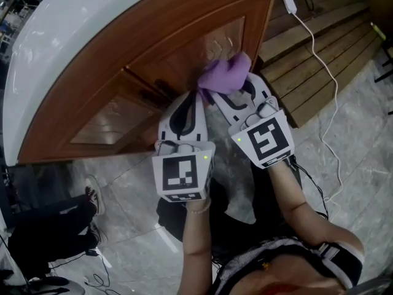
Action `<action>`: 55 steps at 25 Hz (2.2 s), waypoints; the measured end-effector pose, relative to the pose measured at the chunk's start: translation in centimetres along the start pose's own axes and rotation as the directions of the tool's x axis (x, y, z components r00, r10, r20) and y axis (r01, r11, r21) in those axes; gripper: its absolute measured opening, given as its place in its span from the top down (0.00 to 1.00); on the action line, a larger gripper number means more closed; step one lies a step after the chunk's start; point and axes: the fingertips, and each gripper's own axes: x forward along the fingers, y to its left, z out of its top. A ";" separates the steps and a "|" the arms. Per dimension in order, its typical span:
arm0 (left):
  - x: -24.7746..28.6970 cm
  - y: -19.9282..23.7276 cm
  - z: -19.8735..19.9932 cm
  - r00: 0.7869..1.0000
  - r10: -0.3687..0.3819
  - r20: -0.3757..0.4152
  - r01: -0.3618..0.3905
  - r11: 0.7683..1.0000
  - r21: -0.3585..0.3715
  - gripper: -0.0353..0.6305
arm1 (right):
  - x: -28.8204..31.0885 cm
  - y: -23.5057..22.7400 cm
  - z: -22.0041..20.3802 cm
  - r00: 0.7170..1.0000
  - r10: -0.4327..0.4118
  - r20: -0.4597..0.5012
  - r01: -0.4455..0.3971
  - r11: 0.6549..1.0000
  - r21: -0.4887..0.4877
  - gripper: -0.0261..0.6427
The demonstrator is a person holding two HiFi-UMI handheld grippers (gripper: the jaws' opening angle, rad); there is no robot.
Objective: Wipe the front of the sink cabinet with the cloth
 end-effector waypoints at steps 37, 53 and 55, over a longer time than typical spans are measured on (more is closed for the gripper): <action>-5.4 1.2 12.0 0.993 0.056 -0.101 -0.070 0.988 -0.140 0.95 | -3.8 -0.8 12.9 0.971 -0.039 -0.236 0.069 0.990 0.122 0.71; -13.1 6.1 37.1 0.993 0.120 0.003 -0.119 0.987 -0.113 0.95 | -5.0 -2.8 39.7 0.995 0.005 -0.095 0.001 0.998 0.069 0.71; -13.5 7.0 38.6 0.994 0.110 -0.002 -0.110 0.988 -0.106 0.95 | -4.5 -3.0 41.7 0.996 0.001 -0.092 0.006 0.996 0.086 0.71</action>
